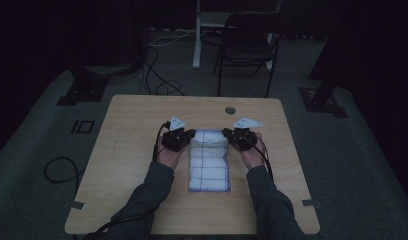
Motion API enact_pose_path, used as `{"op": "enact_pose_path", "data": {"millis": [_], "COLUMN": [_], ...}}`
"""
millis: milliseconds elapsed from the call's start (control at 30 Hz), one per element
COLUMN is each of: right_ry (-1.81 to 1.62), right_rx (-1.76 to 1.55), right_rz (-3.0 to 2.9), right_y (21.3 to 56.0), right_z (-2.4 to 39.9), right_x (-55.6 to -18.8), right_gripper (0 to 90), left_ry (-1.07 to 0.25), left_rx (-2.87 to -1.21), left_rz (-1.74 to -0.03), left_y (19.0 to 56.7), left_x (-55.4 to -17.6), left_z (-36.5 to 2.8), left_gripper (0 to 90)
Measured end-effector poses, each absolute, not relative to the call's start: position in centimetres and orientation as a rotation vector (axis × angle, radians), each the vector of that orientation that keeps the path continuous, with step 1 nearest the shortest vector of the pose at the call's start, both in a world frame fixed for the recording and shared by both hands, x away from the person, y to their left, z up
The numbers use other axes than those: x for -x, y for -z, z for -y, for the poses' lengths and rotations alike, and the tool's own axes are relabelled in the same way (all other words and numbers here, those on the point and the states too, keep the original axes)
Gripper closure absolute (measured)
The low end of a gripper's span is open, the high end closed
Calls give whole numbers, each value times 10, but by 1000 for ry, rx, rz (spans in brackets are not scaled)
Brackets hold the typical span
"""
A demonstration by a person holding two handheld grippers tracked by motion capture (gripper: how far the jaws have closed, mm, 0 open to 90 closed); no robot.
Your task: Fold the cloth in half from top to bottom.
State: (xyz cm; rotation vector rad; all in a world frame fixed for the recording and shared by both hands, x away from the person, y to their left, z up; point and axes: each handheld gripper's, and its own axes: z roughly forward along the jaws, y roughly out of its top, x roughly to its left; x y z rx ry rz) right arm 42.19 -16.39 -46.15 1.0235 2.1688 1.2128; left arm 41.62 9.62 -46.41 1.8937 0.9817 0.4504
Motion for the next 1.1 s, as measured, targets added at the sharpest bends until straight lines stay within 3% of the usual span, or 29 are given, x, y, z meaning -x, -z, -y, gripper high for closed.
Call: {"op": "enact_pose_path", "data": {"millis": [1100], "right_ry": [-1234], "right_rx": [-979], "right_rz": [-2176], "right_y": [466], "right_z": [167], "right_x": [-396], "right_gripper": [867], "left_ry": [-419], "left_rx": [-1871], "left_rz": [-956], "left_y": [468], "left_x": [-390], "left_z": [-101], "left_gripper": [870]}}
